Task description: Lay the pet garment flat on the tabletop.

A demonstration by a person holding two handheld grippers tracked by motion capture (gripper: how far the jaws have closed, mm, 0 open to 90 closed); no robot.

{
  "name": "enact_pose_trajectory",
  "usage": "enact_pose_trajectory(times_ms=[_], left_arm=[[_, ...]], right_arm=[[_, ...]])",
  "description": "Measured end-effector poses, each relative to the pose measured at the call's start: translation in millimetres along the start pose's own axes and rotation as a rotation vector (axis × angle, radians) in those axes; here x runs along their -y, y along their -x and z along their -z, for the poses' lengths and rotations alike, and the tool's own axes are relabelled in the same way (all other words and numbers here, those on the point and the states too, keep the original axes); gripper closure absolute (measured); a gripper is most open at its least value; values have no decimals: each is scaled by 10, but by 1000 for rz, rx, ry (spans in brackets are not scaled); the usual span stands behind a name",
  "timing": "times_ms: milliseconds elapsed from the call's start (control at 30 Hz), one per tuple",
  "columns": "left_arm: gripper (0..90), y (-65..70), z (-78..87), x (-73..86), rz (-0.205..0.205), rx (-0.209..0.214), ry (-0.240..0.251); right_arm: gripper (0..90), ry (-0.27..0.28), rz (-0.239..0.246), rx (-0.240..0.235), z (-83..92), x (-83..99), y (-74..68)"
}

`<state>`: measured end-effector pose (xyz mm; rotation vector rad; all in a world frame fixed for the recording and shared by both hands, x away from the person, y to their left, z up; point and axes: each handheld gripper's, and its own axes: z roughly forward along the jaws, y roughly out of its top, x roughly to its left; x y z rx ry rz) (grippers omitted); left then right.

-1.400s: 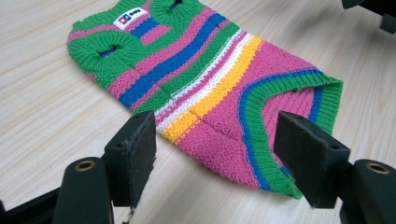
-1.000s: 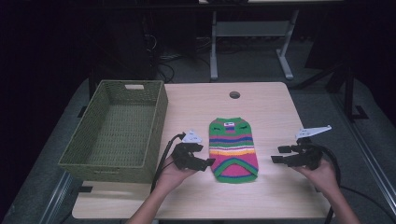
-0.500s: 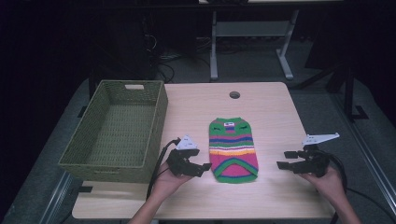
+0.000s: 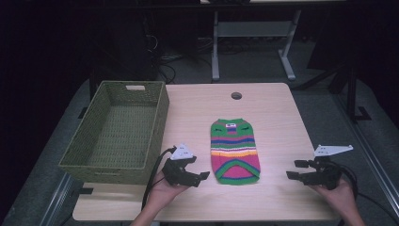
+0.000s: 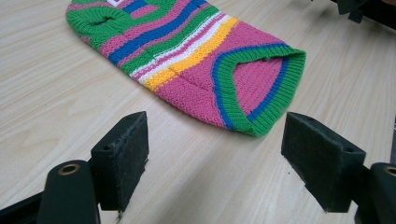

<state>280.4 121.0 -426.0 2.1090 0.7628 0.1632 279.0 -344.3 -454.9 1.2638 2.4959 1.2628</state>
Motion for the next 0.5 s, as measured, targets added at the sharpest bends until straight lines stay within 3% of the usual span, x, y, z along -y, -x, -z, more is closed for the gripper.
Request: enact_pose_trajectory(times_ms=[200, 500], left_arm=[[221, 47, 92, 58, 2, 1, 24], [222, 122, 158, 287, 31, 3, 36]], right_arm=[[280, 0, 9, 10, 63, 99, -87], [272, 60, 11, 25, 207, 328, -269]])
